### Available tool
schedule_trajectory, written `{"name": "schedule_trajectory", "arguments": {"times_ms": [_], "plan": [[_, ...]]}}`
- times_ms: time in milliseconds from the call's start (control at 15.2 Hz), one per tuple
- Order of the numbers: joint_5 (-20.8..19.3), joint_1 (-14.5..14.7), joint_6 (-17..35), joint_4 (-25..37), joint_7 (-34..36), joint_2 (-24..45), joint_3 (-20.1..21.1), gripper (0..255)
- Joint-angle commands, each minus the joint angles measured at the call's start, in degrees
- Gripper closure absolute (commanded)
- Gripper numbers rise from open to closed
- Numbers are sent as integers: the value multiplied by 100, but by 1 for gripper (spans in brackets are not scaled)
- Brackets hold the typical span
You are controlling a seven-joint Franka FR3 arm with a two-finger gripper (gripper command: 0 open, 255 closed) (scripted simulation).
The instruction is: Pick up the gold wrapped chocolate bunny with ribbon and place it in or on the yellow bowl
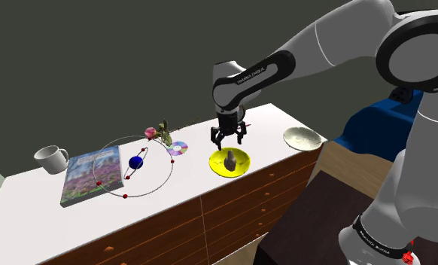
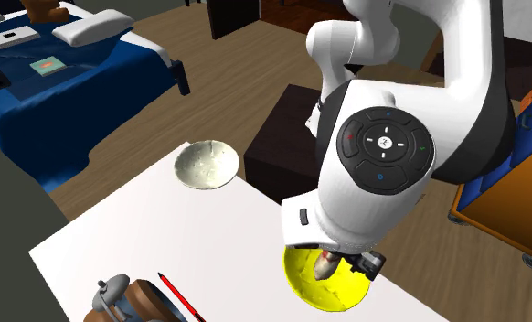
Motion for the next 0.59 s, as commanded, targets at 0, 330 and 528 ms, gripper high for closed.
{"name": "schedule_trajectory", "arguments": {"times_ms": [0,330,528], "plan": [[-24,-11,-290,190,14,-98,-13,0],[-47,-24,-619,437,29,-181,-26,0],[-47,-24,-619,437,29,-181,-26,0]]}}
